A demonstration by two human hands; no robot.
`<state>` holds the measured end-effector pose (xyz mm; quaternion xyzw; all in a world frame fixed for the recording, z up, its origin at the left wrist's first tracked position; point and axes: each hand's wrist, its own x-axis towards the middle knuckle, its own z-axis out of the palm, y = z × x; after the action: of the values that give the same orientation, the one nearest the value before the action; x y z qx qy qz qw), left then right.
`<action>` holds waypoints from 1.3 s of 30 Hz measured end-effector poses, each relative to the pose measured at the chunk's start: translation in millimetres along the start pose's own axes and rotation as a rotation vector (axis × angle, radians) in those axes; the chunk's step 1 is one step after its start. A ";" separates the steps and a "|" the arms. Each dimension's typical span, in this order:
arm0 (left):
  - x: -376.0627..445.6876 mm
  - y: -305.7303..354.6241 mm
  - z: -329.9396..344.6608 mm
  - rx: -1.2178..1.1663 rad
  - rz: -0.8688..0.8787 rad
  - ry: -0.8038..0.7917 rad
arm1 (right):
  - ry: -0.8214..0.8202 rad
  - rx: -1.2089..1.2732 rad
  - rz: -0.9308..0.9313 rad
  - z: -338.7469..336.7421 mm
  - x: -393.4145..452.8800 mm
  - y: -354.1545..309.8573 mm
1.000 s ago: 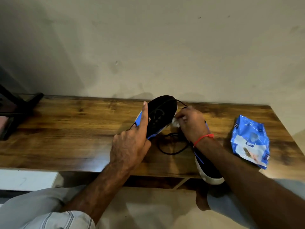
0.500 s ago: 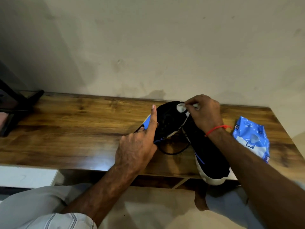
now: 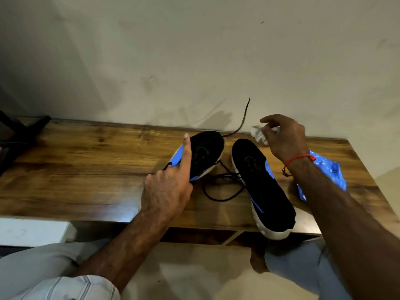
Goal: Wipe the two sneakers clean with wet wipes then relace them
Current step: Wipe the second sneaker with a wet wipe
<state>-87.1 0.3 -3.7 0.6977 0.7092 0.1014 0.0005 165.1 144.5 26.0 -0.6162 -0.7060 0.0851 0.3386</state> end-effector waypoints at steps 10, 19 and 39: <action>5.6 -6.2 6.4 0.063 -0.147 -0.200 | -0.399 -0.079 0.133 -13.8 -18.6 28.6; -6.8 95.1 21.8 -0.112 0.530 -0.259 | -0.474 0.098 -0.054 -16.4 -41.2 39.4; 5.7 122.6 51.2 -0.135 0.625 -0.350 | -0.562 -0.238 -0.205 21.7 -30.9 49.9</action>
<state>41.3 14.0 -35.4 0.8858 0.4428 0.0223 0.1367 193.4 133.5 -28.7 -0.5295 -0.8353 0.1340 0.0629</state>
